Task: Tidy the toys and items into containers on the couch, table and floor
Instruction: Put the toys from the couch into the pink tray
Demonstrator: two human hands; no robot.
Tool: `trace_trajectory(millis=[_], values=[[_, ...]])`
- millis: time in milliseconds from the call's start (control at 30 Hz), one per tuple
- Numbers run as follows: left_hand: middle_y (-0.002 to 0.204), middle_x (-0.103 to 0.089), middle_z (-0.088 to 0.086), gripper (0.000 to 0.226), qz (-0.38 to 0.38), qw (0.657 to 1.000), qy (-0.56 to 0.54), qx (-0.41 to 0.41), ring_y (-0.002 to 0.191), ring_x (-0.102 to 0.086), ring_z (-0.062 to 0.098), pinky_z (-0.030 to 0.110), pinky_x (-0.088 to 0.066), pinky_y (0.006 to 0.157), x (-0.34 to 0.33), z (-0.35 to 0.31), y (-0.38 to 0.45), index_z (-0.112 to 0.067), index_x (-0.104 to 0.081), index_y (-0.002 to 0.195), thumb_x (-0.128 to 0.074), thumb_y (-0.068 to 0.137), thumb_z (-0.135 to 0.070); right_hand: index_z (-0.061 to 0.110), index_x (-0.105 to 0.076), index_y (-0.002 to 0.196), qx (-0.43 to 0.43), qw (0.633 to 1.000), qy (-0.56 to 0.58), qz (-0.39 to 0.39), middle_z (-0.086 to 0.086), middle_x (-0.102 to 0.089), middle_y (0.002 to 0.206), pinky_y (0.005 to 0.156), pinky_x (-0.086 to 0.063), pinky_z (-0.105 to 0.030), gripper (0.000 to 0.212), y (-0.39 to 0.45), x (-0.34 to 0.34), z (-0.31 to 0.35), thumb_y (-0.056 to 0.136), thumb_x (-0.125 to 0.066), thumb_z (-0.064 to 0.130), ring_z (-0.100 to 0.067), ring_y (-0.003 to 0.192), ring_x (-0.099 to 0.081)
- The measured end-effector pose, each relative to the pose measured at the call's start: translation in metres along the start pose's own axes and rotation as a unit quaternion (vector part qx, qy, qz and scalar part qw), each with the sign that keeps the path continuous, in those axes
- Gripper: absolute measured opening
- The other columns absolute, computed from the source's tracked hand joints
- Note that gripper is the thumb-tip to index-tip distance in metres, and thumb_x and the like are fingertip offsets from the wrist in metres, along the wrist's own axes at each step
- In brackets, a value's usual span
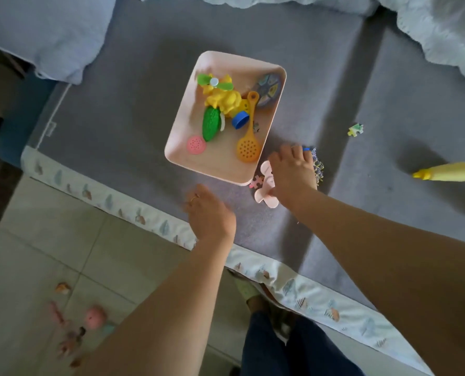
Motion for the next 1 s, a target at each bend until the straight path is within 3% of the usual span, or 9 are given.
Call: trace_trajectory(millis=[133,267,400,500,633,733,833,933,1000], values=[[0.134,-0.037,0.019,0.043,0.038,0.999,0.004,0.011,0.117,-0.043,0.037,0.043,-0.044,0.093,-0.024,-0.003,0.007,-0.012,-0.040,0.132,-0.055,0.093,-0.020,0.023,-0.055,0.113,-0.005,1.000,-0.004,-0.022,0.000,-0.045,0.123,0.095,-0.028,-0.038,0.046,0.001,0.007,-0.004,0.073,-0.072,0.038,-0.028,0.117,-0.038],[0.130,-0.040,0.017,0.033,0.057,0.998,-0.025,0.018,0.118,-0.045,0.034,0.037,-0.043,0.095,-0.023,-0.009,0.014,-0.006,-0.046,0.123,-0.053,0.091,-0.006,0.032,-0.058,0.107,-0.024,0.999,0.048,0.010,0.005,-0.056,0.113,0.096,-0.026,-0.040,0.030,0.002,0.010,-0.017,0.081,-0.066,0.044,-0.027,0.121,-0.038],[0.125,-0.043,0.017,0.027,-0.003,0.994,-0.106,0.033,0.111,-0.048,0.034,0.038,-0.045,0.088,0.015,-0.011,0.003,-0.006,-0.049,0.114,-0.057,0.089,-0.014,0.030,-0.053,0.102,-0.038,0.975,0.206,0.071,-0.001,-0.051,0.088,0.076,-0.030,-0.032,0.011,-0.004,0.011,-0.017,0.093,-0.047,0.030,-0.032,0.101,-0.053],[0.113,-0.046,0.016,0.022,-0.081,0.982,-0.167,-0.017,0.102,-0.048,0.033,0.038,-0.046,0.079,0.057,-0.024,-0.003,-0.006,-0.050,0.103,-0.058,0.083,-0.009,0.025,-0.052,0.108,-0.064,0.962,0.266,0.022,0.002,-0.057,0.088,0.068,-0.038,-0.032,0.018,-0.005,0.044,-0.018,0.098,-0.039,0.018,-0.029,0.089,-0.057],[0.114,-0.047,0.018,0.029,-0.119,0.974,-0.173,-0.087,0.101,-0.049,0.033,0.036,-0.045,0.082,0.098,-0.049,0.011,-0.003,-0.052,0.111,-0.057,0.083,-0.009,0.015,-0.053,0.110,-0.104,0.942,0.310,-0.080,-0.011,-0.065,0.104,0.078,-0.045,-0.039,0.025,0.007,0.096,-0.024,0.102,-0.031,0.025,-0.036,0.095,-0.060],[0.118,-0.046,0.016,0.028,-0.124,0.971,-0.188,-0.083,0.106,-0.051,0.031,0.034,-0.046,0.085,0.108,-0.059,0.026,-0.004,-0.051,0.112,-0.060,0.087,-0.012,0.019,-0.054,0.117,-0.112,0.919,0.370,-0.077,-0.011,-0.064,0.112,0.085,-0.047,-0.040,0.027,0.029,0.105,-0.019,0.100,-0.034,0.025,-0.035,0.102,-0.057],[0.123,-0.046,0.015,0.035,-0.122,0.976,-0.170,-0.056,0.114,-0.048,0.031,0.036,-0.048,0.088,0.098,-0.056,0.027,-0.007,-0.050,0.116,-0.065,0.086,-0.017,0.026,-0.054,0.125,-0.115,0.920,0.369,-0.064,-0.007,-0.057,0.125,0.098,-0.041,-0.041,0.034,0.041,0.097,-0.014,0.097,-0.035,0.022,-0.031,0.116,-0.047],[0.115,-0.054,0.013,0.028,-0.133,0.970,-0.126,-0.162,0.106,-0.054,0.032,0.040,-0.054,0.080,0.084,-0.076,0.003,-0.009,-0.053,0.111,-0.064,0.085,-0.013,0.025,-0.051,0.129,-0.163,0.908,0.381,-0.058,-0.007,-0.053,0.128,0.102,-0.037,-0.039,0.040,0.030,0.076,-0.034,0.094,-0.038,0.013,-0.029,0.121,-0.043],[0.107,-0.058,0.012,0.025,-0.087,0.953,-0.097,-0.273,0.097,-0.058,0.030,0.039,-0.055,0.070,0.060,-0.099,-0.023,-0.010,-0.056,0.110,-0.062,0.086,-0.010,0.026,-0.053,0.128,-0.182,0.913,0.360,-0.053,-0.005,-0.053,0.127,0.101,-0.038,-0.037,0.042,0.016,0.056,-0.055,0.093,-0.040,0.007,-0.027,0.120,-0.043]])
Point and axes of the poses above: each hand's wrist, its own y-axis towards the middle knuckle, its own x-axis out of the back of the hand, z = x × y, the point moved 10 cm from there along y, towards the middle knuckle
